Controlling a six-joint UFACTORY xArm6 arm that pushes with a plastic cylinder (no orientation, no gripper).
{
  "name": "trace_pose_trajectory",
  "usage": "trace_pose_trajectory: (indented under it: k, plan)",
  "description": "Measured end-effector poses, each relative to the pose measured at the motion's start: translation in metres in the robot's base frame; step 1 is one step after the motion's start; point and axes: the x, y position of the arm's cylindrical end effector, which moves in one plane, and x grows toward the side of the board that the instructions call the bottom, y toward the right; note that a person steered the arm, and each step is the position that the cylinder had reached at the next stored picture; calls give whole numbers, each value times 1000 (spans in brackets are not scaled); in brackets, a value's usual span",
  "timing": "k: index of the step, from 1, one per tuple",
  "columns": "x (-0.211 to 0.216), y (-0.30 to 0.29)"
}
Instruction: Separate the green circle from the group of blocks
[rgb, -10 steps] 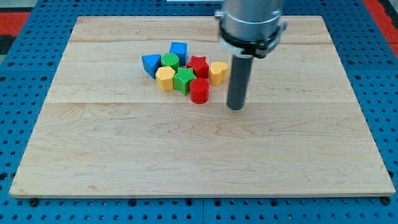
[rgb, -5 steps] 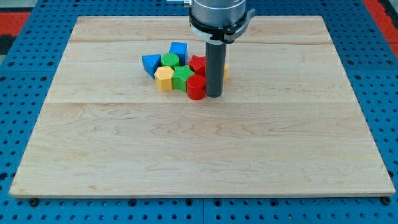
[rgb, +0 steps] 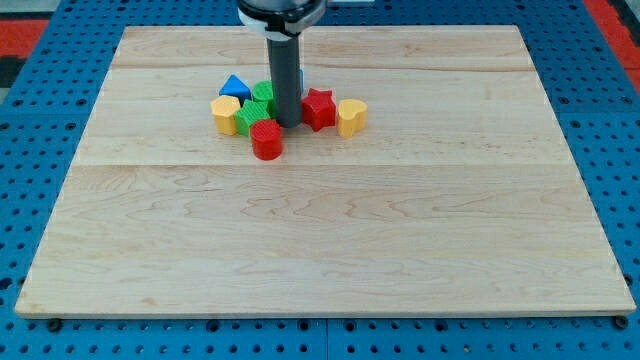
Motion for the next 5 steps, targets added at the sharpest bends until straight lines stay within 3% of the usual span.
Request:
trace_pose_trajectory:
  k: [2,4,5]
  plan:
    - [-55,-31]
    - [-96,-120]
    - [-99,-116]
